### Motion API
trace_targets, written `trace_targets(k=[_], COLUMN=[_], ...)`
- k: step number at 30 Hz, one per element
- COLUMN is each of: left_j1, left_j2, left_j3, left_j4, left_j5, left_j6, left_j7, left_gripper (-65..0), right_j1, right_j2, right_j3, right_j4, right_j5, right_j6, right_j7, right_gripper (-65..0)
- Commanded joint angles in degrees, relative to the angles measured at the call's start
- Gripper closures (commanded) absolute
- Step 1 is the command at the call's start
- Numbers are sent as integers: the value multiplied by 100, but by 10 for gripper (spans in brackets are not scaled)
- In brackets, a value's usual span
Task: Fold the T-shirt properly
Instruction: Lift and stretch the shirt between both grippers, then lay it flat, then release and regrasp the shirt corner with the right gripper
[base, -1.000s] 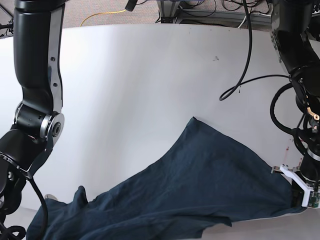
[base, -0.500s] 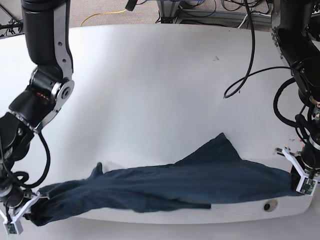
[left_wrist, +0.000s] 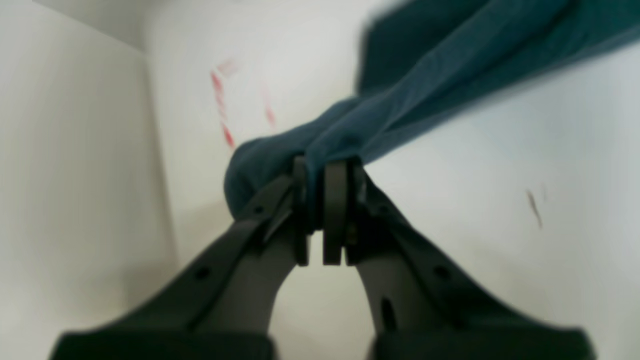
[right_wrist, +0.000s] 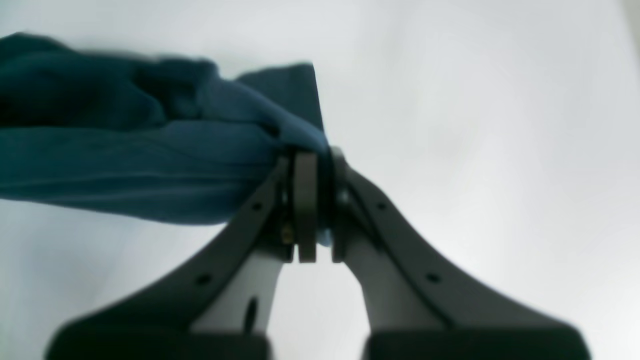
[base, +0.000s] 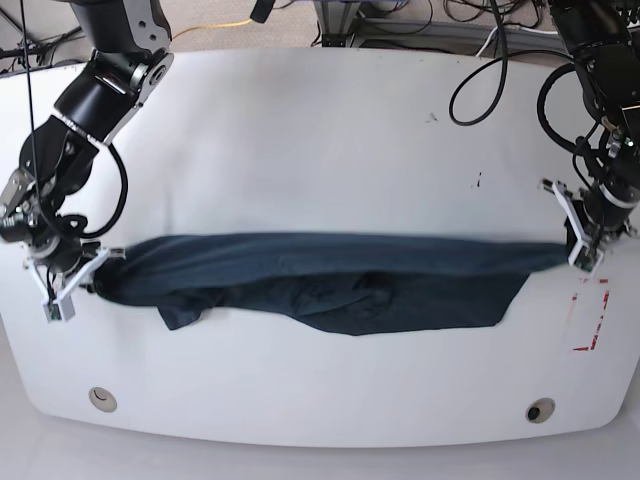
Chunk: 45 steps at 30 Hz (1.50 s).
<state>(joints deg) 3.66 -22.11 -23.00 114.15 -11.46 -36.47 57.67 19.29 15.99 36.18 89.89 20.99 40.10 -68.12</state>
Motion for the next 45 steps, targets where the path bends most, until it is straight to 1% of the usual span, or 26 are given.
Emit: trace_targets(k=[1,7,12,14,16,17,19,20,24,26,29,36,38,42,45], left_j1=[280,1115,1608,1766,1915,2038,2188,2249,2346,2460,2478,2504,2504,2495,2495], left_j2=[-18,387,457,457,457,457,457,457,431,422,422,422,422,422,422], left_j3=[-113,-544,-719,-755,-755,-755,-755,-755,-755,-755,-763,-763,-763,-763,-763], left_j4=[89,71,62,62,53,45,27,18,9,9,9,-35,-70,-96,-96], left_j5=[-1,26,26,26,34,34,34,34,43,43,43,43,43,43,43], left_j6=[-76,-353,-353,-353,-353,-353,-353,-353,-353,-353,-353,-353,-353,-353,-353], left_j7=[-119,-127,-127,-198,-400,-505,-620,-699,-910,-954,-989,-989,-989,-989,-989], left_gripper=[0,0,0,0,0,0,0,0,0,0,0,0,0,0,0], right_j1=[-298,-1186,-1722,-1889,-1960,-1995,-2118,-2153,-2153,-2153,-2065,-1432,-1186,-562,-113], right_j2=[137,137,-30,-100,-109,-109,-109,-109,-126,-223,-276,-311,-329,-311,-285], right_j3=[166,210,263,395,474,483,474,491,448,360,105,-1196,-1654,-2155,-2541], right_j4=[115,97,115,115,97,106,132,220,668,941,1117,1046,844,238,-299], right_j5=[305,709,701,657,701,701,709,709,709,709,709,648,648,595,314], right_j6=[-10,-10,-10,-10,-10,-10,-10,-10,-10,-10,-10,-10,-10,-10,-10], right_j7=[108,117,117,117,117,91,91,91,82,82,82,117,117,152,337], right_gripper=[0,0,0,-25,-86,-136,-209,-277,-450,-491,-495,-495,-495,-495,-495])
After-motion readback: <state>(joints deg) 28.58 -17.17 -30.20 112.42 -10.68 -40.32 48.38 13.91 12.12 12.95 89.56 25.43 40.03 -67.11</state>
